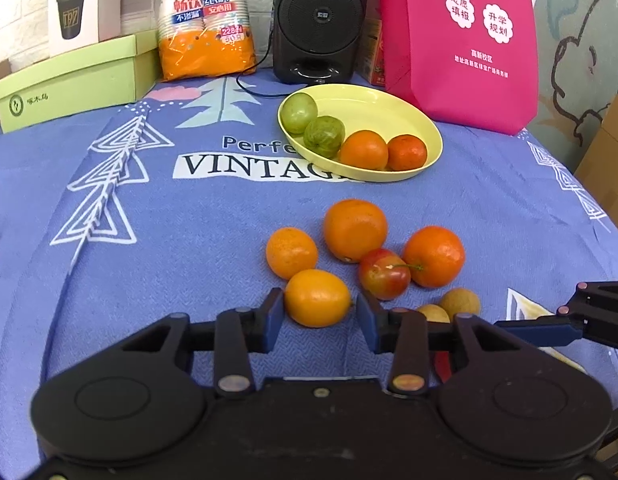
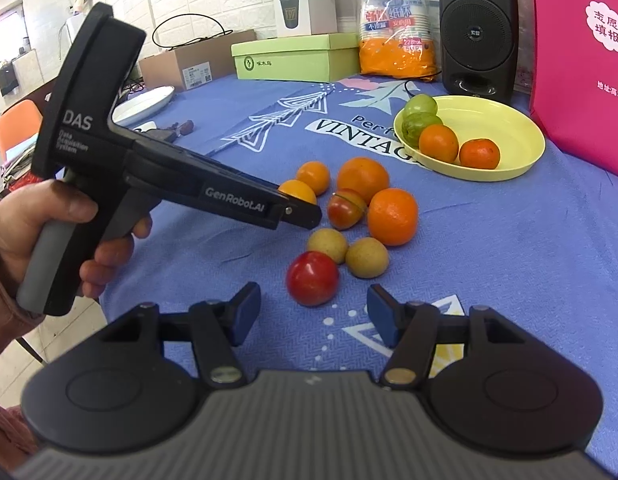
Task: Organize fruits
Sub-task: 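Grasp a yellow-orange tangerine with the left tool while the right grasps a red tomato, then carry the tangerine and tomato to the yellow plate and release them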
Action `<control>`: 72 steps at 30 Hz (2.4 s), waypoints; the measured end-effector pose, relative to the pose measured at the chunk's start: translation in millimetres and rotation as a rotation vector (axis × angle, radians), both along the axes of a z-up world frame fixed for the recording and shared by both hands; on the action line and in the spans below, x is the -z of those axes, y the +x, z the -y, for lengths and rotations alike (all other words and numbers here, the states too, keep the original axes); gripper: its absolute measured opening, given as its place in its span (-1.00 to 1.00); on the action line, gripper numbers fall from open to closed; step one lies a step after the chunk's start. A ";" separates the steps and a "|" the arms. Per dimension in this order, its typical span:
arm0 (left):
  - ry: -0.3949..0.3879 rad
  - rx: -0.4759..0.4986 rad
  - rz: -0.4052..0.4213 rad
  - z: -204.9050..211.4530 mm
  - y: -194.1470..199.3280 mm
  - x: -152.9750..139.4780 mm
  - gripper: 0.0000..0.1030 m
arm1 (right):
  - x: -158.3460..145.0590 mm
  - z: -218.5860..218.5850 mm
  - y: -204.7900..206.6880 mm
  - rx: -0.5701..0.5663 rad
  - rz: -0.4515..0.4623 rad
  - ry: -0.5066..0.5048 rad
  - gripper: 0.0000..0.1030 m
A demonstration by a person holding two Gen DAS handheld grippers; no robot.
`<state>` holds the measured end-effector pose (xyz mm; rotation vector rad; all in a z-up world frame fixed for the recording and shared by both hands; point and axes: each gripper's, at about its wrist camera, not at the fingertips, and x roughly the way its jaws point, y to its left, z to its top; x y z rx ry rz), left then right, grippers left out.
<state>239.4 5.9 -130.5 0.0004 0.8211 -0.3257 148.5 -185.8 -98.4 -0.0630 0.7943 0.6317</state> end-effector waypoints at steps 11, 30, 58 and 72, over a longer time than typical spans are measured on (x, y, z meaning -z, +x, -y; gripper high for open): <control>0.031 0.000 0.008 4.8 2.4 0.1 -0.23 | 5.1 -13.0 7.5 -0.003 0.009 -0.047 0.04; 0.038 -0.006 0.009 2.2 -1.2 -1.8 -0.26 | 3.9 -11.9 6.4 0.004 0.022 -0.044 -0.42; 0.019 -0.035 0.104 -23.9 -42.8 -45.9 -0.26 | -12.5 17.3 -13.8 0.061 0.052 -0.022 -0.42; 0.014 0.040 0.131 9.3 14.7 -58.3 -0.26 | -30.3 52.8 21.0 0.157 0.108 -0.004 -0.42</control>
